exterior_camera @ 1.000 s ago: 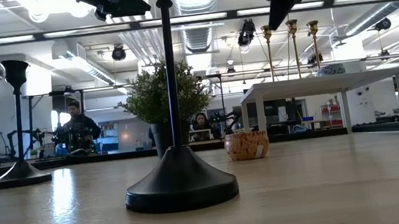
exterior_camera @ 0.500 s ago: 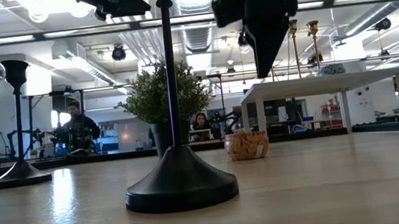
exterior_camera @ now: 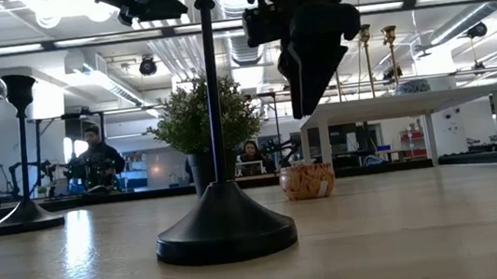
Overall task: Pick & Place candle stick holders
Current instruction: Put the orange scented candle on the shelf
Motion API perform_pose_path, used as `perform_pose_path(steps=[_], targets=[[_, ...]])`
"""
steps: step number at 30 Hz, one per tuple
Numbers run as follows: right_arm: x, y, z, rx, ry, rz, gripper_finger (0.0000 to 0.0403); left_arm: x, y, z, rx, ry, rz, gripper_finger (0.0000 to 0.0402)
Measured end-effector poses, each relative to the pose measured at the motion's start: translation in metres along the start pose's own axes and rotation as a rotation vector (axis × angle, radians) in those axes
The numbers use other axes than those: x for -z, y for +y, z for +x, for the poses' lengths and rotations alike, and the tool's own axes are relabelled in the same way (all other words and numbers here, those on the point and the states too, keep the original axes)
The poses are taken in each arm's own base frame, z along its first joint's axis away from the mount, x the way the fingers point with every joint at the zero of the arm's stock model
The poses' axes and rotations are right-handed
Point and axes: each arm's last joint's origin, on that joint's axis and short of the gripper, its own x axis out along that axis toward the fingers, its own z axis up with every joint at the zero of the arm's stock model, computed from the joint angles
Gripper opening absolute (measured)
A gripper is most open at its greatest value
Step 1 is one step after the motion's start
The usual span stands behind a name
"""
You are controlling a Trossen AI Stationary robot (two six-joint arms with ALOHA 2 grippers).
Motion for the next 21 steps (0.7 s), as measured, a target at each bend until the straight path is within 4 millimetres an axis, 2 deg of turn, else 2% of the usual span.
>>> perform_pose_path(steps=[6, 21], targets=[[-0.004, 0.001, 0.005, -0.05, -0.058, 0.03, 0.0331, 0.0, 0.0, 0.0, 0.0, 0.0, 0.0, 0.0179], [0.009, -0.006, 0.029, -0.139, -0.029, 0.147, 0.0304, 0.0, 0.0, 0.0, -0.001, 0.0, 0.0, 0.0179]])
